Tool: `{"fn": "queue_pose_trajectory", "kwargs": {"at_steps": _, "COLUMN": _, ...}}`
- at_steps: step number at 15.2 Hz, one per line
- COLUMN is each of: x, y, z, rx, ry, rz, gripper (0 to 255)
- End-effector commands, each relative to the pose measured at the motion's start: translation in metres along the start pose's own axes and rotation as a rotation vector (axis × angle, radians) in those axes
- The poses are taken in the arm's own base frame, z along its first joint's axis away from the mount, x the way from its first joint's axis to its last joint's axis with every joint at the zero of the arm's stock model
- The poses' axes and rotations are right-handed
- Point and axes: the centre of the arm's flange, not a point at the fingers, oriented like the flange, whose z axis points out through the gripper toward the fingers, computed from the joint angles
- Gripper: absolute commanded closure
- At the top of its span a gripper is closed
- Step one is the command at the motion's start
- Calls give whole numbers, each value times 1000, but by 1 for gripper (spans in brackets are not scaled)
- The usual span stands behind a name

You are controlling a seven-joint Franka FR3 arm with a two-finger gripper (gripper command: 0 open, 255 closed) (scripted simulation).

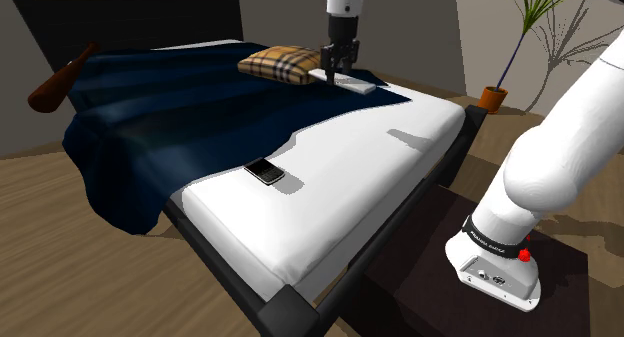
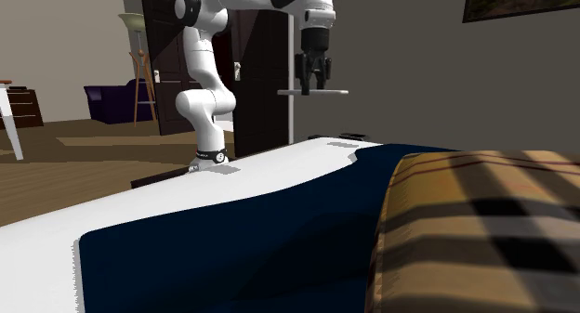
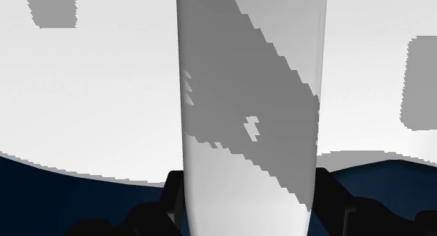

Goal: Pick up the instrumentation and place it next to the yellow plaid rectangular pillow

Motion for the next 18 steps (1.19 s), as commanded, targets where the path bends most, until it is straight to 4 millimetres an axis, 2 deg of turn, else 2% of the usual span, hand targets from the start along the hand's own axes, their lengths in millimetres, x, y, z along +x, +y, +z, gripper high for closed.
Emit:
{"fn": "queue_pose_trajectory", "kwargs": {"at_steps": 1, "x": 1, "y": 0, "z": -10, "rx": 0, "ry": 0, "rz": 0, "gripper": 255}}
{"fn": "queue_pose_trajectory", "kwargs": {"at_steps": 5, "x": 0, "y": 1, "z": -27, "rx": 0, "ry": 0, "rz": 0, "gripper": 255}}
{"fn": "queue_pose_trajectory", "kwargs": {"at_steps": 18, "x": 147, "y": 90, "z": -30, "rx": 0, "ry": 0, "rz": 0, "gripper": 255}}
